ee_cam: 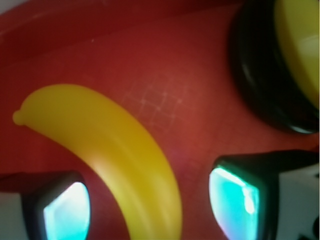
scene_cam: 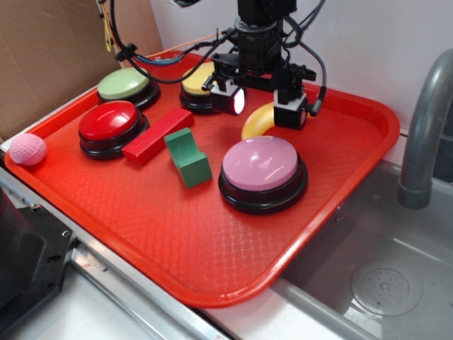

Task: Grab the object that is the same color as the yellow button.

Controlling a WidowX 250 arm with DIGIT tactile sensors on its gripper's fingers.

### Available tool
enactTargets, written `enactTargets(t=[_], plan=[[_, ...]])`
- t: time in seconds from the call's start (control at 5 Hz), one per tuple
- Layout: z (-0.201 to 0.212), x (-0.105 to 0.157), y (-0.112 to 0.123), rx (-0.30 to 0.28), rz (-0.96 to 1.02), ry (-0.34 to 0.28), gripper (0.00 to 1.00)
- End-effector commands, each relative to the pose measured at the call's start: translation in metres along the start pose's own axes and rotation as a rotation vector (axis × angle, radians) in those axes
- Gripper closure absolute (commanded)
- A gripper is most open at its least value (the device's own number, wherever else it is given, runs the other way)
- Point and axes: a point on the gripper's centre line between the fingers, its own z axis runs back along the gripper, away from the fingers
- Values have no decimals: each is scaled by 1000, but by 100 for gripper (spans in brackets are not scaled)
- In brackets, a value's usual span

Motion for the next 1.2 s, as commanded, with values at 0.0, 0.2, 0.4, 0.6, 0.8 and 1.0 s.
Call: enactTargets(t=[0.0,0.2,0.4,0.6,0.8,1.0], plan=[[10,16,4,-115,2,-50,100],[7,16,6,-105,7,-49,100],[6,17,7,-103,-3,-41,100],[26,19,10,-58,-91,-57,100],[61,15,22,-46,-112,-68,100],[88,3,40,-51,-142,-89,100]])
